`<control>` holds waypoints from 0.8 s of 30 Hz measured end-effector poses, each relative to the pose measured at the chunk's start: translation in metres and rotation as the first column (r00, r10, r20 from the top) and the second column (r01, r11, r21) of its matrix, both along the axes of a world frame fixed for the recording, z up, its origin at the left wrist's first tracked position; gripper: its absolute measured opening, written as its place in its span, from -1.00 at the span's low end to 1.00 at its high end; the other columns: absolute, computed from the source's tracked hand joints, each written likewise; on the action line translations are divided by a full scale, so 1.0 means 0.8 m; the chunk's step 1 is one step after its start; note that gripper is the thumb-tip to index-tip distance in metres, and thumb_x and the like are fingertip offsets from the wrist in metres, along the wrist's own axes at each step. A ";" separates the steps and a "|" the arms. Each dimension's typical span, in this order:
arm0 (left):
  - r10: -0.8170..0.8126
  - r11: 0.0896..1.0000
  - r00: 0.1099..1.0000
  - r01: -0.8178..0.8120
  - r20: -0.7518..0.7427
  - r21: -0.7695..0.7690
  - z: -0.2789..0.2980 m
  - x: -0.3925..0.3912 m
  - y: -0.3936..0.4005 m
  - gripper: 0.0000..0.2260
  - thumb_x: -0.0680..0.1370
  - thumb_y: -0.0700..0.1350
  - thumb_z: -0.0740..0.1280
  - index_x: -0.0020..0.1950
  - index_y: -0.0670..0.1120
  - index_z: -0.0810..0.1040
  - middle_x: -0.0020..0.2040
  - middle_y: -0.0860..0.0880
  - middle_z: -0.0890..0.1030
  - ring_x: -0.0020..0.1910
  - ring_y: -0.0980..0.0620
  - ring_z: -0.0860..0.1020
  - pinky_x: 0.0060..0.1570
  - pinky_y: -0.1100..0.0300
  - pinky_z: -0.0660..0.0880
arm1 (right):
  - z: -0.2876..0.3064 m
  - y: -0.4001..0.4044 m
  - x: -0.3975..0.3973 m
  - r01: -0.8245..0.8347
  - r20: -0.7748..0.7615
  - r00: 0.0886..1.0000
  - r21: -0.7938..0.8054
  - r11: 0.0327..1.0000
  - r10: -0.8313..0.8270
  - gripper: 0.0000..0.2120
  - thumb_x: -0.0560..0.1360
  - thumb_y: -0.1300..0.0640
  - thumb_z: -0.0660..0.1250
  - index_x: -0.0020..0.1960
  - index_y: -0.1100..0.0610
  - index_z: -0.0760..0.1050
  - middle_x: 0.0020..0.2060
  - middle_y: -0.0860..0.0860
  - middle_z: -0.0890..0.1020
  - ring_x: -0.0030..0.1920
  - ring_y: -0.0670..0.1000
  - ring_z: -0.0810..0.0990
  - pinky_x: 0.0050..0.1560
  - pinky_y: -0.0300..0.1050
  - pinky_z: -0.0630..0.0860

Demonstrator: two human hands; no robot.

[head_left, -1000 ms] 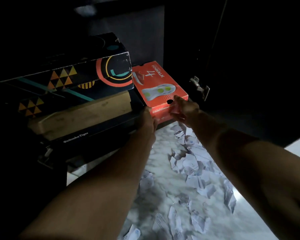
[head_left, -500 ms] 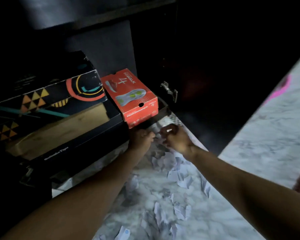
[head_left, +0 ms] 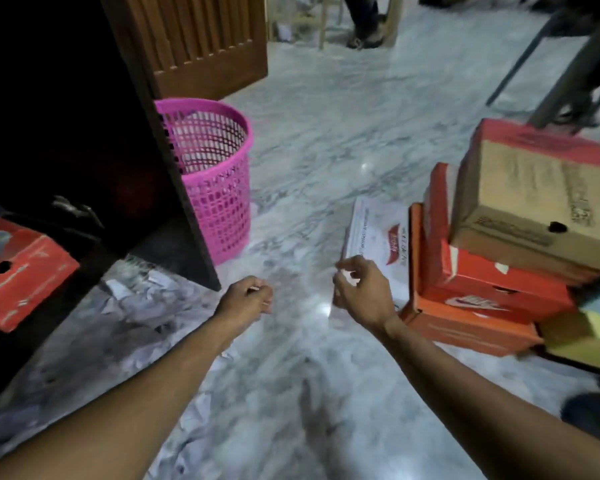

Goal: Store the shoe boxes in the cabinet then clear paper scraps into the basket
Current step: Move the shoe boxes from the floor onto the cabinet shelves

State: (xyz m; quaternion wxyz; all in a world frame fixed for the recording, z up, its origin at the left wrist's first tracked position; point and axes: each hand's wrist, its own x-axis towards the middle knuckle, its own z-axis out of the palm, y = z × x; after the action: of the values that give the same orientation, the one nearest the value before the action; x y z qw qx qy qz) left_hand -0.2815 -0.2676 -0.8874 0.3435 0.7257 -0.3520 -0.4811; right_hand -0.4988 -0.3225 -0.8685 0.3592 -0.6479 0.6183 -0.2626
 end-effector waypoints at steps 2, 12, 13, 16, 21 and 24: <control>-0.092 0.996 0.995 0.092 -0.031 0.009 -0.009 -0.047 -0.027 -0.90 0.63 -0.13 0.29 0.08 -0.07 0.59 0.05 -0.08 0.63 -0.09 -0.02 0.67 -0.07 0.11 0.55 | -0.006 -0.015 -0.044 0.120 0.003 0.993 0.009 0.993 -0.120 -0.66 0.54 0.02 0.38 0.27 0.11 0.61 0.26 0.09 0.63 0.23 0.09 0.63 0.28 0.02 0.54; -0.127 0.989 0.990 0.132 -0.060 0.074 -0.084 -0.164 -0.127 -0.46 0.53 0.29 0.31 0.42 0.03 0.47 0.29 -0.06 0.60 0.26 -0.13 0.59 0.19 0.04 0.52 | -0.053 -0.079 -0.085 0.314 -0.097 0.949 0.301 0.900 -0.299 -0.30 0.46 -0.19 0.32 0.51 0.10 0.34 0.35 0.19 0.50 0.42 0.28 0.36 0.35 0.14 0.50; -0.129 0.988 0.990 0.134 -0.065 0.073 -0.090 -0.166 -0.131 -0.39 0.49 0.36 0.28 0.43 0.04 0.46 0.31 -0.03 0.61 0.27 -0.11 0.58 0.25 0.02 0.51 | -0.056 -0.086 -0.085 0.329 -0.116 0.944 0.307 0.893 -0.308 -0.32 0.50 -0.17 0.34 0.51 0.13 0.33 0.37 0.19 0.51 0.43 0.30 0.37 0.35 0.08 0.46; -0.060 0.996 0.996 0.064 -0.068 0.058 -0.105 -0.160 -0.131 -0.30 0.32 0.50 0.25 0.33 0.13 0.50 0.24 0.05 0.64 0.22 -0.07 0.58 0.33 -0.09 0.50 | -0.062 -0.098 -0.088 0.377 -0.080 0.926 0.297 0.877 -0.370 -0.37 0.51 -0.12 0.38 0.44 0.22 0.36 0.32 0.20 0.58 0.36 0.31 0.49 0.28 0.04 0.46; 0.094 0.995 0.972 -0.101 -0.217 -0.021 -0.100 -0.140 -0.111 -0.66 0.46 0.43 0.34 0.13 0.30 0.52 0.11 0.15 0.60 0.09 0.01 0.59 0.19 -0.14 0.57 | -0.073 -0.084 -0.081 0.364 -0.003 0.928 0.221 0.905 -0.373 -0.68 0.32 0.02 0.30 -0.06 0.21 0.64 -0.13 0.09 0.74 0.00 0.23 0.70 0.02 0.08 0.68; 0.106 0.993 0.954 -0.118 -0.282 -0.028 -0.094 -0.122 -0.097 -0.70 0.48 0.34 0.40 0.16 0.29 0.55 0.18 0.01 0.66 0.06 -0.04 0.66 0.06 -0.15 0.66 | -0.084 -0.072 -0.078 0.347 0.041 0.929 0.250 0.904 -0.368 -0.77 0.22 0.09 0.33 -0.16 0.12 0.62 -0.20 0.02 0.75 -0.13 0.18 0.73 -0.09 0.15 0.71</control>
State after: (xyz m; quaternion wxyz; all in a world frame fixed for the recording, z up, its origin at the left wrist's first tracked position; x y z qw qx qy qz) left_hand -0.3792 -0.3451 -0.9626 0.4326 0.6614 -0.2688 -0.5506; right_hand -0.5611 -0.3802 -0.9360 0.4065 -0.4635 0.7373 -0.2762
